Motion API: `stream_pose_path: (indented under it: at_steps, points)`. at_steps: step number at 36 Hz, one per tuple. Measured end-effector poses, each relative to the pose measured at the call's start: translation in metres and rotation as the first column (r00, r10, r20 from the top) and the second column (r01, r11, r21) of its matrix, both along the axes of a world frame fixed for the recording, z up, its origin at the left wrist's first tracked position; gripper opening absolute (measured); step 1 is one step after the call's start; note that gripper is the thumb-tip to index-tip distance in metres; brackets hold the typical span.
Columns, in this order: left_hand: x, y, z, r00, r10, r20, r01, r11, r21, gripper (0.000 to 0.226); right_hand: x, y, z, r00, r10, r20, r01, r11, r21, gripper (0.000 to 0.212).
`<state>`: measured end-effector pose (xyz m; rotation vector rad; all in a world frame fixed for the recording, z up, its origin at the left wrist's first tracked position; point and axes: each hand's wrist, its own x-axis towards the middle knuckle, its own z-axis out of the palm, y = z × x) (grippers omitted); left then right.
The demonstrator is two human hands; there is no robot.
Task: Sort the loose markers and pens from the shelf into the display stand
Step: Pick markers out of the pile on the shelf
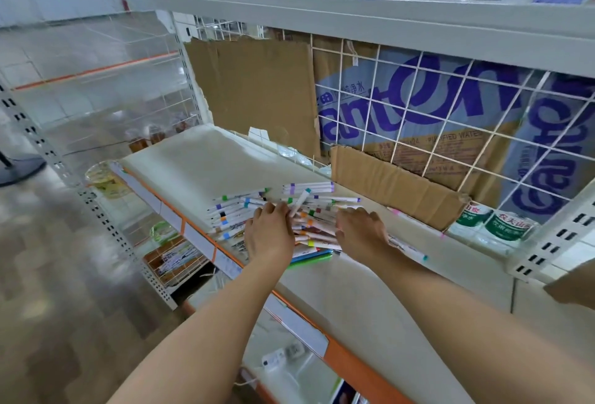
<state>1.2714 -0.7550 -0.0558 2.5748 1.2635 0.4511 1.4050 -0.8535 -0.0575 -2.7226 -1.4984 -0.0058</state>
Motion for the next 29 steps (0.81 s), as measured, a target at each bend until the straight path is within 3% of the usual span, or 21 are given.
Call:
stream_pose_path:
  at_steps: [8, 12, 15, 20, 24, 29]
  points:
    - [0.001, -0.002, 0.009, 0.989, -0.022, 0.143, 0.028, 0.999, -0.035, 0.027, 0.001, -0.011, 0.014, 0.967, -0.095, -0.237, 0.18, 0.914, 0.365, 0.024]
    - [0.006, -0.002, 0.014, 0.969, -0.033, 0.245, 0.056, 0.994, -0.089, 0.026, -0.002, -0.02, 0.024, 0.917, -0.118, -0.381, 0.351, 0.694, 0.629, 0.019]
    - [0.009, -0.002, 0.018, 0.953, -0.044, 0.301, 0.081, 0.991, -0.111, 0.023, -0.002, -0.024, 0.028, 0.877, -0.108, -0.467, 0.438, 0.578, 0.688, 0.018]
    - [0.017, -0.012, 0.022, 0.913, -0.11, 0.392, 0.169, 0.979, -0.119, 0.019, -0.001, -0.042, 0.029, 0.855, -0.258, -0.45, 0.519, 0.438, 0.734, 0.015]
    - [0.027, -0.023, 0.023, 0.863, -0.168, 0.476, 0.248, 0.962, -0.111, 0.016, -0.008, -0.076, 0.032, 0.872, -0.365, -0.326, 0.462, 0.398, 0.792, 0.016]
    - [0.038, -0.045, 0.028, 0.802, -0.232, 0.55, 0.325, 0.943, -0.075, 0.017, -0.013, -0.123, 0.036, 0.827, -0.476, -0.299, 0.492, 0.355, 0.795, 0.019]
